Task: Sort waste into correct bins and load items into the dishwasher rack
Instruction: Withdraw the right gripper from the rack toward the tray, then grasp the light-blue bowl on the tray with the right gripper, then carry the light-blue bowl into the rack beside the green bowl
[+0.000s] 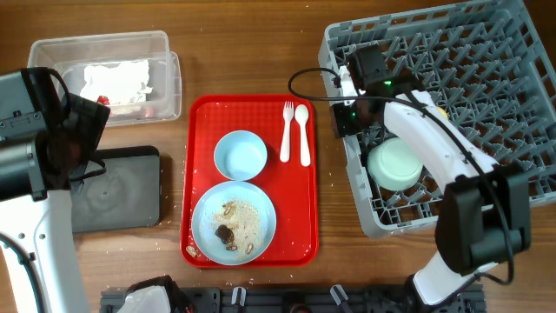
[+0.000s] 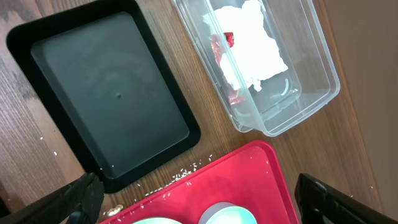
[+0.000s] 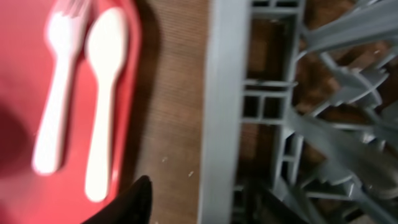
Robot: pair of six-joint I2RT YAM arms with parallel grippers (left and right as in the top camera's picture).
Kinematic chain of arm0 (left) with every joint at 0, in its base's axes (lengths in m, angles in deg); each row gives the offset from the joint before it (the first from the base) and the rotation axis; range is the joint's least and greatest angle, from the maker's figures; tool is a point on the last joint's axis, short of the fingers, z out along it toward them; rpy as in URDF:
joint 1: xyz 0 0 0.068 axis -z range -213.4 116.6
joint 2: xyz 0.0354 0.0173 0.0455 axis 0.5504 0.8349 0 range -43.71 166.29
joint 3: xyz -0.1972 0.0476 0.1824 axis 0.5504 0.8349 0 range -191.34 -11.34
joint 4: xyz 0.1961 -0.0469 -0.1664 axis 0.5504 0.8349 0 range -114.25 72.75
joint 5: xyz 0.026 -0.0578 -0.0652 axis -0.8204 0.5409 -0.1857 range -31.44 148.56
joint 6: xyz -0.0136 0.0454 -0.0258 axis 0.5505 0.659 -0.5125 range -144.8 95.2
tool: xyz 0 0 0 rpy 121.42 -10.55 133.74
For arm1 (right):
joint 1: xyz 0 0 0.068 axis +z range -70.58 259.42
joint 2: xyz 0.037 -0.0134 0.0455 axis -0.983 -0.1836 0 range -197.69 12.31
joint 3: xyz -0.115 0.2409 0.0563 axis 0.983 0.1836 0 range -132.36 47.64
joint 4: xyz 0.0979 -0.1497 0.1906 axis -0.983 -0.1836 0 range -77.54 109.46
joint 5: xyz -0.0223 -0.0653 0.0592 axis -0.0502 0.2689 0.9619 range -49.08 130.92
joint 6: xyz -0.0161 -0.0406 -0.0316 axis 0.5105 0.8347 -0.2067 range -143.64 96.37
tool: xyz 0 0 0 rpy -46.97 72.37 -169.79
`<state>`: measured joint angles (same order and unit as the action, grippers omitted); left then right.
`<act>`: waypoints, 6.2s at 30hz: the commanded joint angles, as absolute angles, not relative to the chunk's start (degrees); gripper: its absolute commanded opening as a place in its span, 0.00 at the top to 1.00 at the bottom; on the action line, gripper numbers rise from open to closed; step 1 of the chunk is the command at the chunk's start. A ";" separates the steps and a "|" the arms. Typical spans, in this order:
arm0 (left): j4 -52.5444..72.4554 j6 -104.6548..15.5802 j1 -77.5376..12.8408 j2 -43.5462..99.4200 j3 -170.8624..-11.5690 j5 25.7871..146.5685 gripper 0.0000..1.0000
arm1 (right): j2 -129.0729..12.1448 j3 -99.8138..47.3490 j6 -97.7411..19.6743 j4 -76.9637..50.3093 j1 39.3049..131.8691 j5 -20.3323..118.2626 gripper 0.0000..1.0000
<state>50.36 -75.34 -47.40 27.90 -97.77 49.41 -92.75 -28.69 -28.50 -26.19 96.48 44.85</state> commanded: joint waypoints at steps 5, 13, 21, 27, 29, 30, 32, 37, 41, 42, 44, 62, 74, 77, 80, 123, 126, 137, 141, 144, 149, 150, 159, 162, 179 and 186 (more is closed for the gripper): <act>50.38 -76.28 -47.66 27.53 -97.93 48.65 0.00 | -96.13 -28.49 -37.70 -20.11 96.50 40.69 0.71; 50.38 -76.28 -47.66 27.53 -97.93 48.65 0.00 | -96.13 -28.49 -49.37 -14.39 96.50 40.74 0.85; 50.38 -76.28 -47.66 27.53 -97.93 48.65 0.00 | -96.13 -28.49 -56.43 -8.68 96.50 40.21 0.90; 50.38 -76.28 -47.66 27.53 -97.93 48.65 0.00 | -96.13 -28.49 -63.45 -5.38 96.50 37.68 0.90; 50.38 -76.28 -47.66 27.53 -97.93 48.65 0.00 | -96.13 -28.49 -65.92 -4.79 96.50 37.09 0.90; 50.38 -76.28 -47.66 27.53 -97.93 48.65 0.00 | -96.13 -28.49 -66.29 -4.27 96.50 36.82 0.89; 50.38 -76.28 -47.66 27.53 -97.93 48.65 0.00 | -96.13 -28.49 -66.33 -3.55 96.50 36.76 0.89; 50.38 -76.26 -47.66 27.53 -97.93 48.65 0.00 | -96.13 -28.49 -67.14 -1.82 96.50 34.48 0.86; 50.38 -76.28 -47.66 27.53 -97.93 48.65 0.00 | -96.13 -28.49 -66.14 -1.62 96.50 36.36 0.83; 50.38 -76.28 -47.66 27.53 -97.93 48.65 0.00 | -96.13 -28.49 -65.68 -1.62 96.50 37.57 0.80; 50.38 -76.26 -47.66 27.53 -97.93 48.65 0.00 | -96.05 -28.52 -65.57 -2.06 96.50 38.22 0.72; 50.38 -76.28 -47.66 27.53 -97.93 48.65 0.00 | -75.68 -28.54 -49.59 -7.94 99.26 61.24 0.42; 50.38 -76.28 -47.66 27.53 -97.93 48.65 0.00 | -90.82 -37.67 -46.84 -17.03 122.25 55.27 0.33; 50.38 -76.28 -47.66 27.53 -97.93 48.65 0.00 | -97.86 -49.28 -44.59 -28.86 124.11 55.82 0.33; 50.38 -76.28 -47.66 27.53 -97.93 48.65 0.00 | -104.75 -60.67 -43.73 -38.69 125.33 55.38 0.34; 50.38 -76.28 -47.66 27.53 -97.93 48.65 0.00 | -115.87 -52.36 -61.26 -22.76 136.11 31.95 0.88; 50.38 -76.28 -47.66 27.53 -97.93 48.65 0.00 | -115.83 -52.65 -61.13 -22.82 136.09 33.06 0.96; 50.38 -76.28 -47.66 27.53 -97.93 48.65 0.00 | -108.20 -58.42 -61.11 -29.18 131.87 35.36 0.96; 50.38 -76.28 -47.66 27.53 -97.93 48.65 0.00 | -100.27 -58.42 -61.07 -33.88 126.23 35.40 0.96; 50.38 -76.28 -47.66 27.53 -97.93 48.65 0.00 | -94.74 -58.42 -58.05 -36.57 121.90 35.91 0.96; 50.38 -76.28 -47.66 27.53 -97.93 48.65 0.00 | -84.46 -58.42 -53.72 -44.94 112.29 36.95 0.96; 50.38 -76.28 -47.66 27.53 -97.93 48.65 0.00 | -82.12 -58.42 -53.42 -47.92 109.23 36.91 0.96; 50.38 -76.28 -47.66 27.53 -97.93 48.65 0.00 | -74.69 -57.89 -39.65 -62.14 80.24 54.96 0.96; 50.38 -76.28 -47.66 27.53 -97.93 48.65 0.00 | -74.69 -54.59 -32.06 -62.30 72.68 67.45 0.96; 50.38 -76.28 -47.66 27.53 -97.93 48.65 0.00 | -74.96 -25.63 -4.00 -58.69 52.53 107.99 0.96; 50.38 -76.28 -47.66 27.53 -97.93 48.65 0.00 | -77.51 -20.56 -4.30 -56.37 52.44 108.32 0.96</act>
